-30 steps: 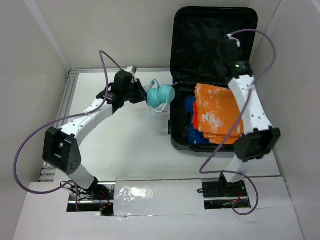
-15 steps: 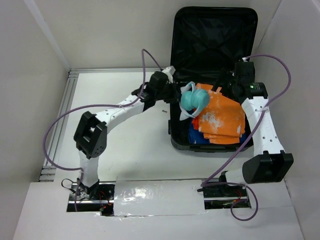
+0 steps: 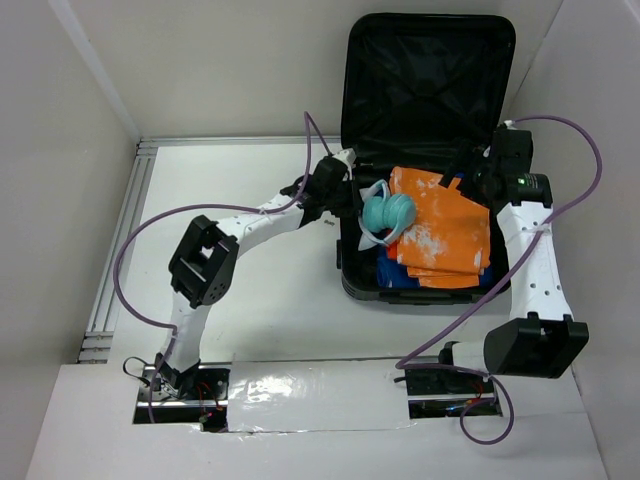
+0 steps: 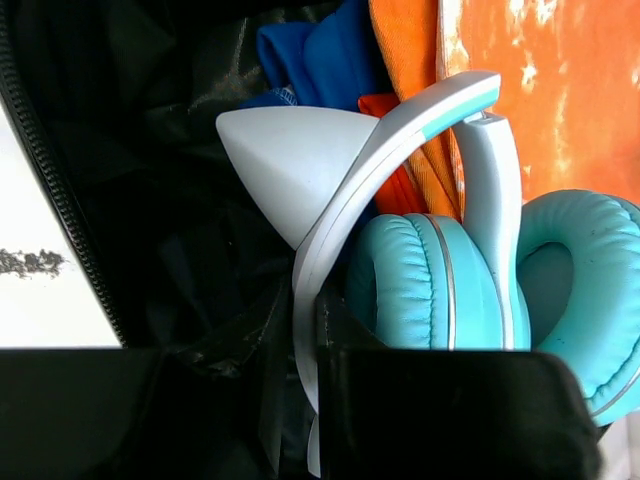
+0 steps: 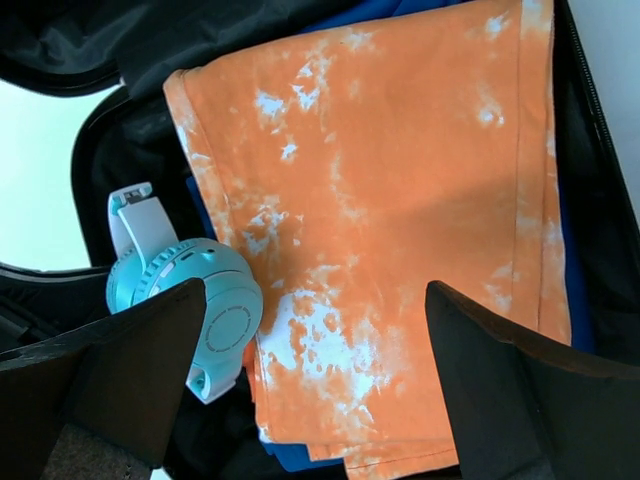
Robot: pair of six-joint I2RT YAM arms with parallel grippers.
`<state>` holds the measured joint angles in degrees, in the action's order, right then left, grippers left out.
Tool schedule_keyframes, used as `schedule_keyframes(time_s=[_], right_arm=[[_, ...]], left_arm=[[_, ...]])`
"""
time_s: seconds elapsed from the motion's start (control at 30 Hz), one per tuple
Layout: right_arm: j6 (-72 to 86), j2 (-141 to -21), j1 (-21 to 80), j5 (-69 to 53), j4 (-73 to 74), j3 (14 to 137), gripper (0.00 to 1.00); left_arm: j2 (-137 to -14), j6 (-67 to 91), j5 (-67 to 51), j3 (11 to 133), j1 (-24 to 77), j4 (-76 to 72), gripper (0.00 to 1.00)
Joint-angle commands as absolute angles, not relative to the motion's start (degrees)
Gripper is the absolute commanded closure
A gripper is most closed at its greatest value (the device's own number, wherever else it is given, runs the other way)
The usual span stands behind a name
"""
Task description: Pack the luggage
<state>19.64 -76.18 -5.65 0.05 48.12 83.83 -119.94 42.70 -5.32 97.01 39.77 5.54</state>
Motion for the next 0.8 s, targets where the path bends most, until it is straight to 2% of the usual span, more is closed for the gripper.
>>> schedule_keyframes(time_s=[0.0,0.03,0.17,0.2,0.3,0.57,0.6,0.77], right_arm=[[18.4,-74.9,-6.0,-2.4,47.8,83.8,0.03],[18.4,-74.9,-6.0,-2.4,47.3,83.8,0.03],[18.4,-75.5,-6.0,-4.2,46.8,83.2,0.03],[18.4,-75.5,-6.0,-4.2,46.2,82.6,0.03],[18.4,-75.5,-6.0,-4.8,45.7,81.4,0.03],[18.9,-75.5,-6.0,-7.3,44.6,80.2,0.03],[19.5,-75.0,-6.0,-7.8,44.0,80.2,0.03],[20.6,-72.7,-4.9,-7.8,42.9,76.0,0.04]], left_arm=[[-120.4,40.7,-6.2,98.3,39.8,-0.7,0.98],[-121.5,40.7,-6.2,99.6,39.8,0.2,0.96],[-122.7,40.2,-4.6,101.7,39.8,4.8,0.77],[-122.7,40.2,-3.8,101.7,39.8,4.8,0.63],[-120.7,39.6,-3.3,100.9,40.3,4.8,0.36],[-116.5,40.2,-0.8,104.0,40.3,6.7,0.24],[-115.8,40.2,-0.3,104.8,40.3,6.7,0.01],[-111.3,40.2,1.8,106.7,40.3,8.2,0.00]])
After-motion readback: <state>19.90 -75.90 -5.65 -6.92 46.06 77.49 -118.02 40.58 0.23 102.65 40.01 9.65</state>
